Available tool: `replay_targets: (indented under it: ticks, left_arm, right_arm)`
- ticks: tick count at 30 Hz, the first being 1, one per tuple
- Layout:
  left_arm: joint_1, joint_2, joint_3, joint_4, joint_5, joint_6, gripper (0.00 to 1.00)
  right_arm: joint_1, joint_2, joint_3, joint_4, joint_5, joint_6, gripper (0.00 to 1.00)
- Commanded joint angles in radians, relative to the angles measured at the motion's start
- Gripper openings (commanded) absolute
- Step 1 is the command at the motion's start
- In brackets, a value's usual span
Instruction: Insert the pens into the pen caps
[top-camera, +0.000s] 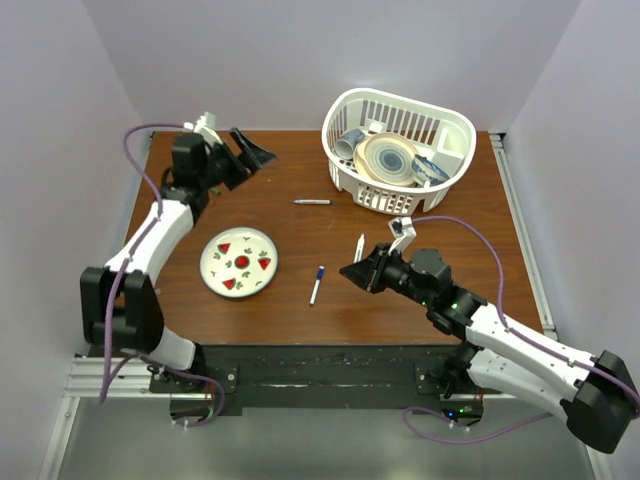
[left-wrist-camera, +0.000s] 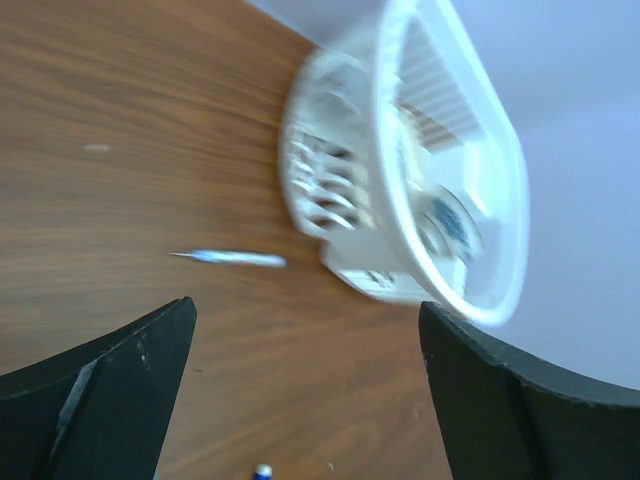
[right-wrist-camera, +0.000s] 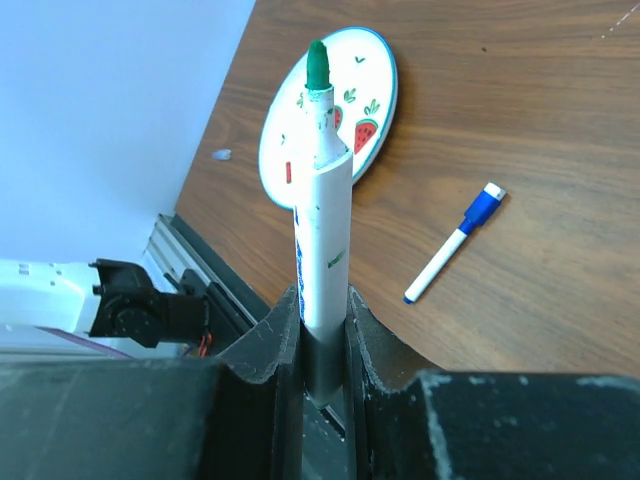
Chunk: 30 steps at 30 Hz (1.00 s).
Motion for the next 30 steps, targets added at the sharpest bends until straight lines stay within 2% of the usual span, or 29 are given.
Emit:
replay_targets:
  ticks: [1, 4, 5, 6, 7, 9, 11, 20, 30]
  left_arm:
    - [0.098, 0.141, 0.179, -0.381, -0.233, 0.075, 1.0]
    - [0.158, 0.211, 0.263, -0.455, -0.357, 0.109, 0.99]
    - [0.169, 0.246, 0.312, -0.471, -0.393, 0.109, 0.96]
    - [0.169, 0.271, 0.347, -0.546, -0.51, 0.099, 0.92]
    - [0.169, 0.33, 0.392, -0.6, -0.575, 0.038, 0.83]
    - [0.172, 0.401, 0.539, -0.741, -0.672, 0.023, 0.82]
    - [0.172, 0.495, 0.651, -0.809, -0.718, 0.01, 0.82]
    - [0.172, 0.645, 0.72, -0.763, -0.626, -0.03, 0.73]
    - [0.171, 0.748, 0.779, -0.737, -0.606, -0.023, 0.66]
  right_arm:
    - [0.003, -0.003, 0.057, -0.033, 0.026, -0.039, 0.0]
    - [0.003, 0.018, 0.075, -0.047, 0.024, -0.057, 0.0]
    - [0.003, 0.023, 0.078, -0.047, 0.024, -0.06, 0.0]
    - [0.003, 0.029, 0.081, -0.048, 0.023, -0.063, 0.0]
    - [0.005, 0.033, 0.09, -0.051, 0.024, -0.068, 0.0]
    - [0.003, 0.05, 0.107, -0.062, 0.024, -0.075, 0.0]
    - [0.003, 0.06, 0.12, -0.073, 0.024, -0.083, 0.0]
    - [0.003, 0.058, 0.158, -0.119, 0.066, -0.126, 0.0]
    - [0.002, 0.064, 0.158, -0.127, 0.084, -0.134, 0.0]
